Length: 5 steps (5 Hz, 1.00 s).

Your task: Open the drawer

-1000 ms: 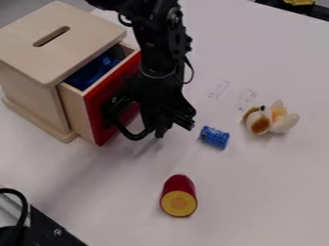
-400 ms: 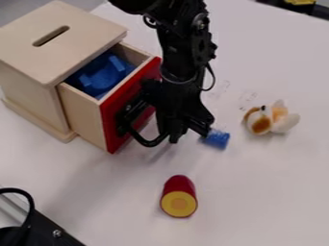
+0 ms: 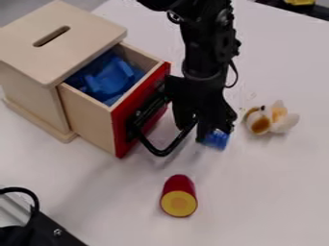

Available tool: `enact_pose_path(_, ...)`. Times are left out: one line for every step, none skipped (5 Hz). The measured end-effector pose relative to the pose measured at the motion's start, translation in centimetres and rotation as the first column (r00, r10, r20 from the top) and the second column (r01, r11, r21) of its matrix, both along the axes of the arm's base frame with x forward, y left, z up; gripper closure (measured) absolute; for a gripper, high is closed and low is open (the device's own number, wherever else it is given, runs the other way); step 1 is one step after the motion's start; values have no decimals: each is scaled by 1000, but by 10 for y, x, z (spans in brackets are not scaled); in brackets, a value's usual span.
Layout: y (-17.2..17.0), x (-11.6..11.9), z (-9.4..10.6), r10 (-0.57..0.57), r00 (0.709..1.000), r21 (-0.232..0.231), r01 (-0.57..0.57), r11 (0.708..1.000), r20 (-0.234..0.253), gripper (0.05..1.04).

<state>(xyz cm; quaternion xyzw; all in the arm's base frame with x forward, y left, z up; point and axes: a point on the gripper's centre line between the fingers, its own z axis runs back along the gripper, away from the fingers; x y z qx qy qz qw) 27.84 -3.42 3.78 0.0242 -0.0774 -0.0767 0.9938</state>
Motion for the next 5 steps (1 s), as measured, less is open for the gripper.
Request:
enact_pose_path(1,-2,0,-3,1000,8,3,1000,-14,133)
enact_pose_path(2,-1,1,5,1000,10,-5,1000,-8,84)
enact_pose_path(4,-3,3,17,1000,24,-16,1000,-18,84)
enact_pose_path(5,-6,26,27,999,19,-28,999,27,84)
enact_pose_path(7,-13,58,40,994,2,-41,999,97,84)
